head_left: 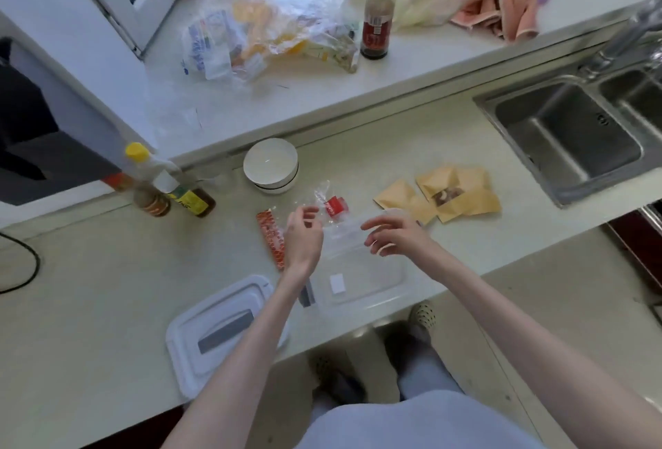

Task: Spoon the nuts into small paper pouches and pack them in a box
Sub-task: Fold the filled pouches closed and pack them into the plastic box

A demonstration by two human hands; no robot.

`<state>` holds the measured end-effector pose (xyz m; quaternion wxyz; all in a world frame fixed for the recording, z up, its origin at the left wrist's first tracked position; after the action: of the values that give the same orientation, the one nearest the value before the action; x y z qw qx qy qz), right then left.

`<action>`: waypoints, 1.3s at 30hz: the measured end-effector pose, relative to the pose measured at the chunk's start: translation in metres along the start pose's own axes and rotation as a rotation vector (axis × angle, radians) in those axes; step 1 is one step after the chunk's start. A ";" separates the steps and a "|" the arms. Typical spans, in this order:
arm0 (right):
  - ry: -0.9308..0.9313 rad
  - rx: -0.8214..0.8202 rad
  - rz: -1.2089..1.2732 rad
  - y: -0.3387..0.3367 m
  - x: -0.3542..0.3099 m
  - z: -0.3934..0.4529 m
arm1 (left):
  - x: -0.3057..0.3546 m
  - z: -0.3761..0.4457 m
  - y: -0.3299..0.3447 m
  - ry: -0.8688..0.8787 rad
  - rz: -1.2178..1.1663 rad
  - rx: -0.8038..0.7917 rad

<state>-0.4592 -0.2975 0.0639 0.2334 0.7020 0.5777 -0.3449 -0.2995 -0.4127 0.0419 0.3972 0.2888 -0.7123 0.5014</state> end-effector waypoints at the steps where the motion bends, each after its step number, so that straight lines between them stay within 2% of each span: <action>1: 0.012 0.033 0.037 -0.025 0.004 0.001 | 0.014 0.002 0.023 0.002 -0.029 -0.029; 4: 0.052 0.157 0.080 -0.102 0.017 0.012 | 0.045 0.009 0.091 -0.055 -0.129 -0.110; 9: 0.124 0.327 0.078 -0.211 0.043 0.040 | 0.069 0.020 0.194 -0.265 -0.240 -0.183; 16: 0.194 0.481 -0.051 -0.308 0.080 0.090 | 0.077 0.035 0.299 -0.528 -0.293 -0.209; 23: 0.260 0.478 -0.180 -0.333 0.101 0.134 | 0.065 0.046 0.328 -0.523 -0.186 -0.164; 30: 0.313 0.450 -0.160 -0.324 0.113 0.156 | 0.054 0.048 0.349 -0.542 0.012 -0.153; 39: 0.348 0.430 -0.130 -0.321 0.125 0.161 | 0.037 0.042 0.359 -0.660 -0.021 -0.076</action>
<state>-0.7941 -0.2609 -0.1126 -0.0463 0.7455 0.5665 -0.3481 -0.6210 -0.3343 -0.1082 0.1607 0.4279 -0.8177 0.3500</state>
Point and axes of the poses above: each hand's wrist, its own z-axis towards the middle knuckle, its own y-axis out of the palm, x = y × z, the point moved 8 cm from there along z, towards the middle knuckle, and after that the axes turned 6 degrees about y, right-handed, at the moved point
